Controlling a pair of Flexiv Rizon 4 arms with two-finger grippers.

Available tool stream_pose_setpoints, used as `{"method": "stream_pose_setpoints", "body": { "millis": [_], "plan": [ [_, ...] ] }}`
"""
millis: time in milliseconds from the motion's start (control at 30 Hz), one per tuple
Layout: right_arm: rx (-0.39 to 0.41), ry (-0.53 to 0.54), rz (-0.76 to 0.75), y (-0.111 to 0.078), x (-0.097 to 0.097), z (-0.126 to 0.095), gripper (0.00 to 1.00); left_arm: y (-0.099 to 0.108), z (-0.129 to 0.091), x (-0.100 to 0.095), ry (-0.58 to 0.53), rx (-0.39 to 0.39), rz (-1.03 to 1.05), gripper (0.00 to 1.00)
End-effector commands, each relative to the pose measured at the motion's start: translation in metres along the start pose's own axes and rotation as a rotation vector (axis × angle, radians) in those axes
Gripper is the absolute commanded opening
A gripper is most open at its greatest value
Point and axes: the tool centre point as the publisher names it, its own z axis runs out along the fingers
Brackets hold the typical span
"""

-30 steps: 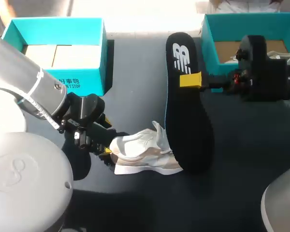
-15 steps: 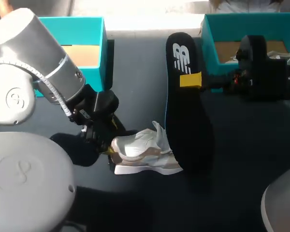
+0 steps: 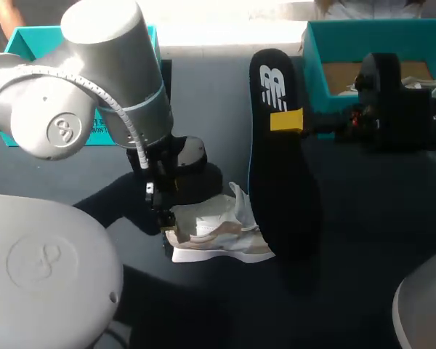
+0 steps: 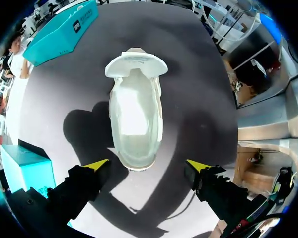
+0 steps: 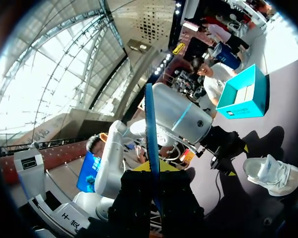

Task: Take the shoe out of the shoebox, open the shoe tongue, remove and reinsert the insole, then place the shoe into the shoebox

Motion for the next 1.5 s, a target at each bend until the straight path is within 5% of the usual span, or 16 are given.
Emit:
{"method": "stream_pose_setpoints", "body": {
  "millis": [33,400,833,900,967,1100,1500],
  "plan": [
    [-0.040,-0.013,0.000,-0.003,0.009,0.011,0.00,-0.008,0.018,-0.012,0.008,-0.030,-0.002,1.00],
    [-0.040,-0.013,0.000,-0.003,0.009,0.011,0.00,-0.012,0.028,-0.020,-0.023,-0.030,-0.039,1.00],
    [-0.040,-0.013,0.000,-0.003,0.009,0.011,0.00,-0.062,0.042,-0.051,-0.108,0.056,-0.059,1.00],
    [-0.040,-0.013,0.000,-0.003,0.009,0.011,0.00,-0.066,0.049,-0.055,-0.103,0.057,-0.070,0.80],
    [-0.040,-0.013,0.000,-0.003,0.009,0.011,0.00,-0.068,0.055,-0.057,-0.093,0.077,-0.072,0.82],
    [-0.040,-0.013,0.000,-0.003,0.009,0.011,0.00,-0.069,0.066,-0.060,-0.099,0.085,-0.071,0.48],
    [-0.040,-0.013,0.000,-0.003,0.009,0.011,0.00,-0.077,0.091,-0.059,-0.069,0.097,-0.082,0.39]
  ]
}}
